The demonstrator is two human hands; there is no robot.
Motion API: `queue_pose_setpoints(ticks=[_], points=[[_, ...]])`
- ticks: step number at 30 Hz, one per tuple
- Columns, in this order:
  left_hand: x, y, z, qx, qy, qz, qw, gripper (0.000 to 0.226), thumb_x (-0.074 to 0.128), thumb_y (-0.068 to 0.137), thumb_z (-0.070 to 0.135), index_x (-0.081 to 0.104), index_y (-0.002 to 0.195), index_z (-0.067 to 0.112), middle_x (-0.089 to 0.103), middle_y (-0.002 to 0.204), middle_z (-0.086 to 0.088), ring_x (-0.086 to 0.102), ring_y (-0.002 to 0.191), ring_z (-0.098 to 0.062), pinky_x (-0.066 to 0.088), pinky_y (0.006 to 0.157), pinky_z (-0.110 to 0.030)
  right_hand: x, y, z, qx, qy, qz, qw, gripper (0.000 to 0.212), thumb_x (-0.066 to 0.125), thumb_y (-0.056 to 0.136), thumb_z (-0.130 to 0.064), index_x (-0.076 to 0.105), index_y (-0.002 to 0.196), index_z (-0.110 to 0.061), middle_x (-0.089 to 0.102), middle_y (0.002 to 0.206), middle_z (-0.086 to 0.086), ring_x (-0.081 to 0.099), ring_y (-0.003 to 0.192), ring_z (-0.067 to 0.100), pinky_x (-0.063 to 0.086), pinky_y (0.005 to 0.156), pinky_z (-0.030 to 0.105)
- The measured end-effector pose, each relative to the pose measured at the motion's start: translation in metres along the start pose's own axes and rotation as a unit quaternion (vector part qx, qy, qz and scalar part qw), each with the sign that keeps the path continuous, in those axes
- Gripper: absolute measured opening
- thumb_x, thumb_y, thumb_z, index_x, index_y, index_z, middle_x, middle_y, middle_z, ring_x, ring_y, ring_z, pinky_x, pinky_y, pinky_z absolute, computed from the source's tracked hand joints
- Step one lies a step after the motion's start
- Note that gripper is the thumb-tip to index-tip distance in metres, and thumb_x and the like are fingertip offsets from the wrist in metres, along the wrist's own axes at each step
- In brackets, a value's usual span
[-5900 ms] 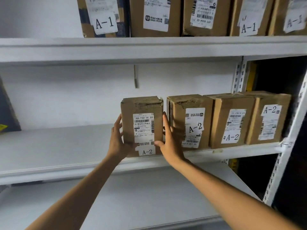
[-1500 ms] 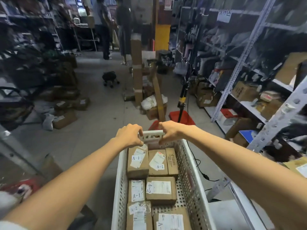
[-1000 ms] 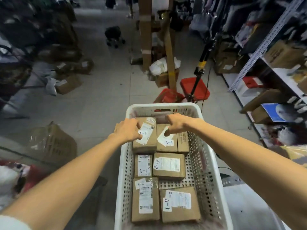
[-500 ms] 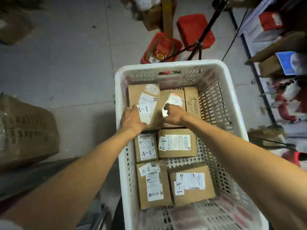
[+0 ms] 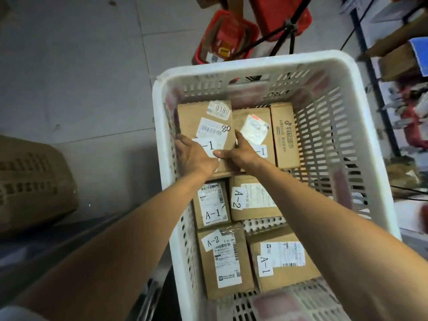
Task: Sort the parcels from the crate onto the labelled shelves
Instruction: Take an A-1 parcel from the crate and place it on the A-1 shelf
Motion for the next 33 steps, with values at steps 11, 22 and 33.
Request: queue_pose_setpoints(ticks=[11,22,33], points=[[-0.007,-0.012,0.015,0.067,-0.142,-0.071,0.985,0.081,0.066,0.067,-0.011,0.022,0.131,0.014,0.036,0.137,-0.006,0.035,0.132,-0.028,0.039,0.106,-0.039,-0.033,-0.05,0.01,0.019,0.066,0.069,0.995,0.076,0.072,0.075,0.006,0.036,0.14,-0.012,0.058,0.127,0.009,0.055,0.116,0.025,0.049,0.098,0.04],[-0.014,-0.138,0.043,0.115,-0.091,-0.2,0.969,0.119,0.075,0.069,-0.007,-0.008,0.15,0.021,0.043,0.142,-0.013,0.052,0.117,-0.03,0.052,0.084,-0.033,-0.085,-0.195,0.007,-0.033,0.102,0.122,0.987,0.087,0.076,0.066,0.011,0.029,0.135,-0.012,0.064,0.111,0.004,0.065,0.092,0.014,0.057,0.066,0.024],[-0.019,-0.304,0.032,0.187,-0.152,-0.229,0.943,0.089,0.065,0.073,-0.014,0.027,0.145,0.022,0.057,0.129,-0.012,0.052,0.12,-0.031,0.047,0.095,-0.038,-0.108,-0.364,0.062,-0.151,0.13,0.154,0.968,0.099,0.072,0.068,0.015,0.023,0.147,-0.019,0.055,0.132,0.009,0.051,0.124,0.026,0.041,0.104,0.052]])
Point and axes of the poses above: each hand's wrist, its own y-axis towards the middle knuckle, its own x-axis out of the palm, z = x × y, the point moved 6 cm from there along y, towards the middle knuckle
